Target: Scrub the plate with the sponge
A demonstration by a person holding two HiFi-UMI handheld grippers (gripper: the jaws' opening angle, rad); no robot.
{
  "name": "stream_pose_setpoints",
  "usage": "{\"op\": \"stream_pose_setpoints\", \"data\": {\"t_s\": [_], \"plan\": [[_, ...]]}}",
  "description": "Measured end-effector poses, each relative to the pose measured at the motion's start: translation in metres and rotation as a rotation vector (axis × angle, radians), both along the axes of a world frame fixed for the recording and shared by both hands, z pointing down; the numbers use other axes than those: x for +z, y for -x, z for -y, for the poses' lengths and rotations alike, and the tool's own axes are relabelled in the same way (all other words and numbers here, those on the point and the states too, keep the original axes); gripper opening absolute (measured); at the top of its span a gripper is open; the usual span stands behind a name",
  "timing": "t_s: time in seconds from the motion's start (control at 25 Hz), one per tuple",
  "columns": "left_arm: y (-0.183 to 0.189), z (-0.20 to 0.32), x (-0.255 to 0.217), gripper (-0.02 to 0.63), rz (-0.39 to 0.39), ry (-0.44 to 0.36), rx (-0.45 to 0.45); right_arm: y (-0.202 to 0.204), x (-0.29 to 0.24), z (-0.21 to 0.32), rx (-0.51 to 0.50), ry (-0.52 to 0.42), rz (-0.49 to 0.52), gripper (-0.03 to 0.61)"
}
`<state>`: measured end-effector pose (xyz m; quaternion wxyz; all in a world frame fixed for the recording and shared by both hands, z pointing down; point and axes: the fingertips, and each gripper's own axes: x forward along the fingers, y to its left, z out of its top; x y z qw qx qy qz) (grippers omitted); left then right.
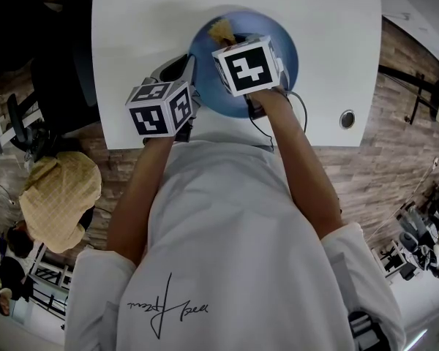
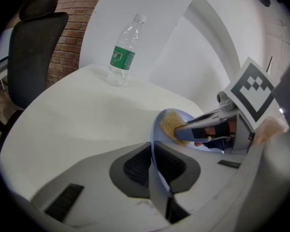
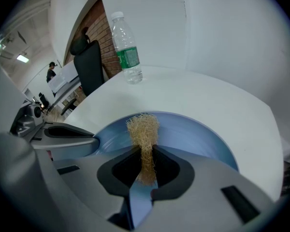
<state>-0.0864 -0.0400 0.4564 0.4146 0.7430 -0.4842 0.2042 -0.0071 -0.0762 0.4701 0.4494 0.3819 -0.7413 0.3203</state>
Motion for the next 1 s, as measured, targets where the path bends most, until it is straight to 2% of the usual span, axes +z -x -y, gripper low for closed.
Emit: {"op": "stream_pose_setpoints", "data": {"t_s": [0.48,1.0], "plan": [[0.002,0.004,0.002,0.012,0.011,0.000,-0.027,0.015,-0.002,-0.008,-0.028,-0.010,0.032,0.043],[0.003,0.004,0.002,0.012,0.010,-0.001,-0.033,0.030,0.001,-0.035,-0.095,0.065,0.091,0.043]]}}
